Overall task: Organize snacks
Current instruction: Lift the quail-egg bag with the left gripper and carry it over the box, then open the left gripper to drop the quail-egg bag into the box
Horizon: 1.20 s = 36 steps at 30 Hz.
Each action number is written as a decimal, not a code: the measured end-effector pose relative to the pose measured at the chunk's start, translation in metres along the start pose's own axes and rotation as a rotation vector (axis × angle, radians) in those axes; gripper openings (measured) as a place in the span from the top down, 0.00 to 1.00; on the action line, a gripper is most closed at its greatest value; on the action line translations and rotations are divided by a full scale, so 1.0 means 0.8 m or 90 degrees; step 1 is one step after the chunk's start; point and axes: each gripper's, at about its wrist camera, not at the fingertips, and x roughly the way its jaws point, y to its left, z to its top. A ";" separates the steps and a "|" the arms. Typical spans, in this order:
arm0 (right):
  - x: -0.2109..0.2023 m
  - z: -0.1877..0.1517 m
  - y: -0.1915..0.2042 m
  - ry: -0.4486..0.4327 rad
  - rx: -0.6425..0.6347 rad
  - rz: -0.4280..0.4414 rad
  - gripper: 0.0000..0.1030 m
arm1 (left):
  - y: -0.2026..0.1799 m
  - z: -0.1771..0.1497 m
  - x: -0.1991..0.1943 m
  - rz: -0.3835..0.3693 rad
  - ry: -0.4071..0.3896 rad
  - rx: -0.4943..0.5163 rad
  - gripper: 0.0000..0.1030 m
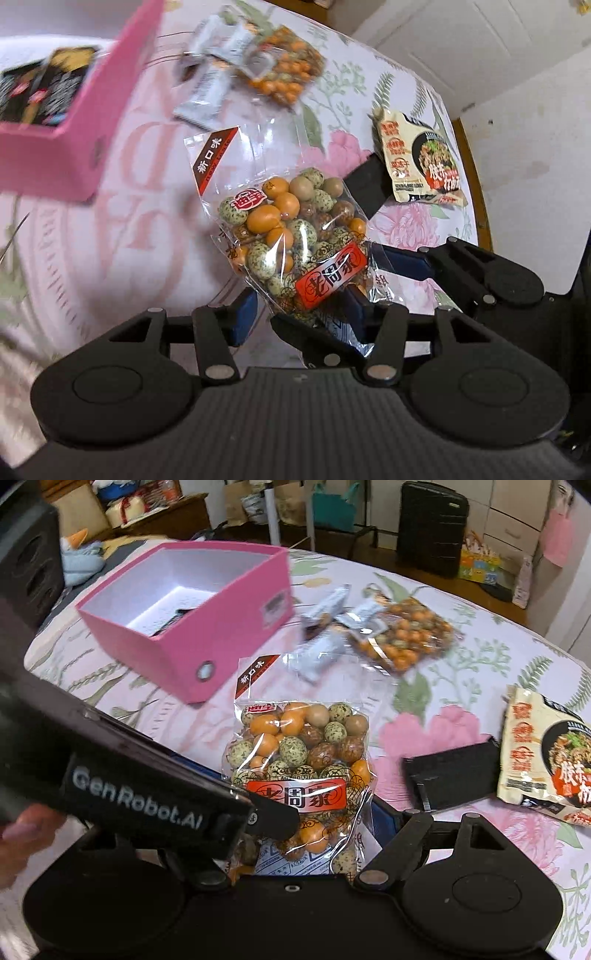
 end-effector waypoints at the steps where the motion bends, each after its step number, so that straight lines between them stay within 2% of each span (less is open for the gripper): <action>1: -0.003 0.003 0.012 0.003 -0.019 -0.001 0.18 | 0.005 -0.004 -0.009 -0.001 -0.006 -0.005 0.52; 6: -0.022 0.022 0.061 -0.005 -0.082 0.000 0.18 | 0.025 -0.013 -0.062 0.003 -0.043 -0.023 0.52; 10: -0.034 0.053 0.094 -0.030 -0.128 0.015 0.15 | 0.040 -0.005 -0.108 0.021 -0.098 -0.035 0.50; 15: -0.031 0.100 0.121 -0.081 -0.185 0.037 0.15 | 0.067 0.024 -0.144 0.049 -0.161 -0.050 0.50; 20: 0.000 0.153 0.135 -0.126 -0.238 0.071 0.17 | 0.109 0.068 -0.149 0.086 -0.218 -0.062 0.49; 24: 0.037 0.192 0.147 -0.135 -0.289 0.072 0.19 | 0.150 0.104 -0.141 0.092 -0.228 -0.100 0.49; 29: 0.087 0.240 0.153 -0.094 -0.326 0.094 0.19 | 0.197 0.135 -0.127 0.086 -0.224 -0.156 0.49; 32: 0.106 0.257 0.152 -0.080 -0.336 0.116 0.20 | 0.215 0.144 -0.121 0.089 -0.229 -0.179 0.49; 36: 0.126 0.262 0.159 -0.058 -0.380 0.113 0.20 | 0.234 0.148 -0.102 0.091 -0.208 -0.194 0.49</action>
